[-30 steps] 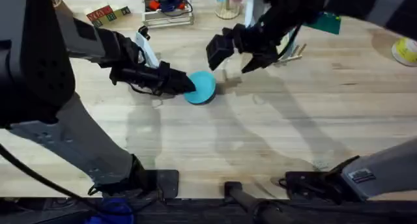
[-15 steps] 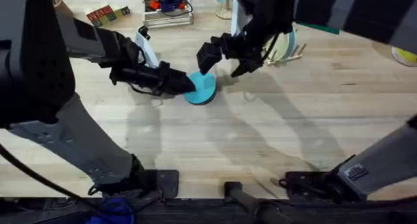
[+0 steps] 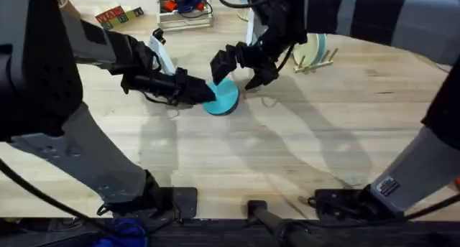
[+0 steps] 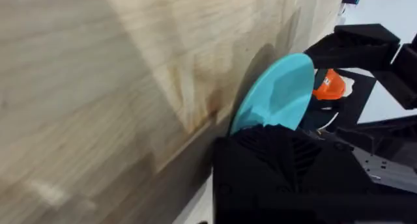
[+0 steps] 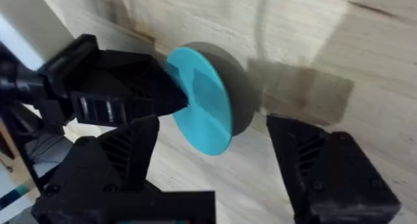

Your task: Pick up the plates from the table one by one and place each into a slot on the dish rack.

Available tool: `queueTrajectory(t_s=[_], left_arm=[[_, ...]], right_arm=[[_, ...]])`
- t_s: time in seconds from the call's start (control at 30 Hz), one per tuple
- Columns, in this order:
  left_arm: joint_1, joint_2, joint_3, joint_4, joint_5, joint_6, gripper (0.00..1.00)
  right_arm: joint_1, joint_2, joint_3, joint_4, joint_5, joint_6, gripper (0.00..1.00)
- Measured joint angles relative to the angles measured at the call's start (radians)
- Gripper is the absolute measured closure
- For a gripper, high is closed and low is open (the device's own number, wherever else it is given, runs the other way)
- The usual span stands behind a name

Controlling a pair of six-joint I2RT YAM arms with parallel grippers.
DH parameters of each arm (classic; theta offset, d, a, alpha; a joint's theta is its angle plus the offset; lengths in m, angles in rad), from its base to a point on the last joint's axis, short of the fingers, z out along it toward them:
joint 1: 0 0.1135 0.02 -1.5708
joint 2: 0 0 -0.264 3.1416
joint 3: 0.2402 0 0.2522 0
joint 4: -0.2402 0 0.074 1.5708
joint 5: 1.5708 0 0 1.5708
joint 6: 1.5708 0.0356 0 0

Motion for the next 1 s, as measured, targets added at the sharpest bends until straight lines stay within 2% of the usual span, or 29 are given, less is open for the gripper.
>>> queueTrajectory(t_s=[0.37, 0.67, 0.77, 0.87, 0.93, 1.0], left_arm=[[0.000, 0.000, 0.000, 0.009, 0.003, -0.003, 0.960], [0.000, 0.000, 0.000, 0.009, 0.003, -0.003, 0.960], [0.000, 0.000, 0.000, 0.009, 0.003, -0.003, 0.960], [0.000, 0.000, 0.000, 0.009, 0.003, -0.003, 0.960], [0.000, 0.000, 0.000, 0.009, 0.003, -0.003, 0.959], [0.000, 0.000, 0.000, 0.009, 0.003, -0.003, 0.960]], right_arm=[[0.017, 0.057, -0.002, 0.013, -0.022, 0.001, 0.009], [0.025, 0.056, -0.002, 0.016, -0.018, 0.001, 0.010], [0.025, 0.056, -0.002, 0.017, -0.017, 0.000, 0.041], [0.031, 0.061, -0.002, 0.019, -0.017, 0.000, 0.136], [0.034, 0.062, -0.002, 0.021, -0.021, 0.003, 0.301], [0.039, 0.066, -0.002, 0.020, -0.023, 0.003, 0.588]])
